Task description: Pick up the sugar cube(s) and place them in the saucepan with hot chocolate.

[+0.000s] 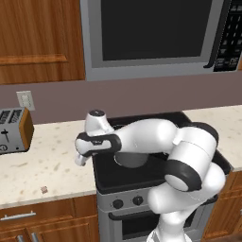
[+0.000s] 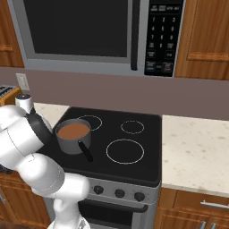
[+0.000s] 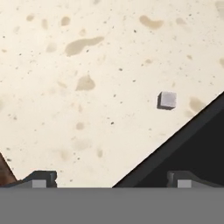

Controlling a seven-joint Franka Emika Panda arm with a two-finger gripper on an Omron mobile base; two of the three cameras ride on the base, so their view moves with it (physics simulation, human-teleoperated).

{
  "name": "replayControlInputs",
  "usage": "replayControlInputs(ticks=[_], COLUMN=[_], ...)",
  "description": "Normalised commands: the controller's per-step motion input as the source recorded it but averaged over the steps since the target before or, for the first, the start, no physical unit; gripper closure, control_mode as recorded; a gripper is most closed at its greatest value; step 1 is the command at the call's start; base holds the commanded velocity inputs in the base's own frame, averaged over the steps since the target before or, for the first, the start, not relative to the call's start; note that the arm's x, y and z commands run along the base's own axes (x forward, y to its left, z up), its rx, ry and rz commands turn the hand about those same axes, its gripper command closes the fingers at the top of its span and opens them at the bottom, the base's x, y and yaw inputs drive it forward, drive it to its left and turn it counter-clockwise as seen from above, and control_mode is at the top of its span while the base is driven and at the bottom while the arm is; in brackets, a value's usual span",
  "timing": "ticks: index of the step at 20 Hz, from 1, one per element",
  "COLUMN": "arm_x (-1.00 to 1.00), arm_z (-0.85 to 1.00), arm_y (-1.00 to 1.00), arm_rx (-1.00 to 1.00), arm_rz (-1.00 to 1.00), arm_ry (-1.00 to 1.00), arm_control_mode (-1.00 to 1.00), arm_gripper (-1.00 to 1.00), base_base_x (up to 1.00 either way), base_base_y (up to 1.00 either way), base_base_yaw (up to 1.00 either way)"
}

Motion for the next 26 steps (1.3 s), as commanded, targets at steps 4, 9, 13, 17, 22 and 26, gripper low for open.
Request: replayControlInputs(ticks=[4,9,13,17,22,26], arm_x=[0.02,0.23,0.32,0.24,0.05,0.02], arm_z=[0.0,-0.01,-0.06,-0.01,-0.01,-0.11], arm_y=[0.0,0.0,0.0,0.0,0.0,0.01], arm_rx=[0.0,-0.01,0.0,0.0,0.0,0.0], arm_rz=[-0.01,0.0,0.0,0.0,0.0,0.0], arm_ry=[0.0,0.0,0.0,0.0,0.0,0.0], arm_control_mode=[-1.0,-1.0,-1.0,-1.0,-1.0,-1.0], arm_gripper=[-1.0,-1.0,-1.0,-1.0,-1.0,-1.0], base_base_x=[0.0,0.0,0.0,0.0,0.0,0.0], base_base_y=[0.0,0.0,0.0,0.0,0.0,0.0], base_base_yaw=[0.0,0.0,0.0,0.0,0.0,0.0])
